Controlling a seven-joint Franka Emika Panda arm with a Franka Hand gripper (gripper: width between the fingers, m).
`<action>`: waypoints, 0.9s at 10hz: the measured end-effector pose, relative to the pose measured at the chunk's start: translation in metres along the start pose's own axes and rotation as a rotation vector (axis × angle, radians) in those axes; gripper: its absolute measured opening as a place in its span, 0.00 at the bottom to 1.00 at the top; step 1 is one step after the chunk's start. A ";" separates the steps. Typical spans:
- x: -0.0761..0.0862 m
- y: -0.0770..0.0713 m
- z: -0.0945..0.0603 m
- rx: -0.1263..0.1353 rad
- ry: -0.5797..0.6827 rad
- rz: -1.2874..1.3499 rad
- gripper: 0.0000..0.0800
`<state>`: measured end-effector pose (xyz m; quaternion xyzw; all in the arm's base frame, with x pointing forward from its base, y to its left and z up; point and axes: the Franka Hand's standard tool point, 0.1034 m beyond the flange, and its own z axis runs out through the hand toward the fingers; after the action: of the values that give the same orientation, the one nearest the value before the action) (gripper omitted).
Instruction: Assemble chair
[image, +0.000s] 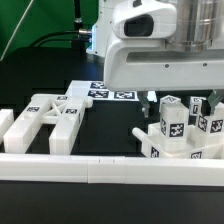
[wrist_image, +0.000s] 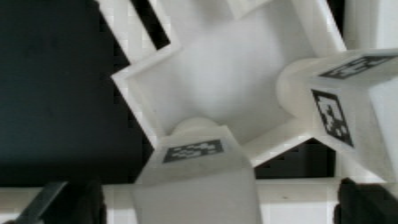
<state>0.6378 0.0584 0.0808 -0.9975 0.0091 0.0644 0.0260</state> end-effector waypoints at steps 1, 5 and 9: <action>0.001 0.001 0.000 0.000 0.002 0.001 0.81; 0.003 0.011 -0.002 -0.015 0.010 -0.019 0.36; 0.003 0.011 -0.002 -0.013 0.011 0.087 0.36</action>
Offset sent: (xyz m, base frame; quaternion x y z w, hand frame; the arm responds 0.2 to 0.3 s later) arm 0.0009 -0.0148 0.0041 -0.0177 0.0027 -0.0450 0.9988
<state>0.6408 0.0468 0.0818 -0.9967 0.0522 0.0602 0.0165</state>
